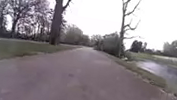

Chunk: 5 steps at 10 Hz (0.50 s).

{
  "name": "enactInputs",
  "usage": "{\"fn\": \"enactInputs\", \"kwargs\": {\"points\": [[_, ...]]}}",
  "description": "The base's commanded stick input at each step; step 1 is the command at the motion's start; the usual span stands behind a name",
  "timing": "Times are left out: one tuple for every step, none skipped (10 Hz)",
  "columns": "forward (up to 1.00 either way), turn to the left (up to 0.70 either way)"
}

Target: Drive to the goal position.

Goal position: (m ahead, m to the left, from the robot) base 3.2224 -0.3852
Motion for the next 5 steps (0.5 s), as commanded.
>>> {"fn": "enactInputs", "kwargs": {"points": [[0.70, 0.00], [0.70, 0.00], [0.70, 0.00], [0.70, 0.00], [0.70, 0.00]]}}
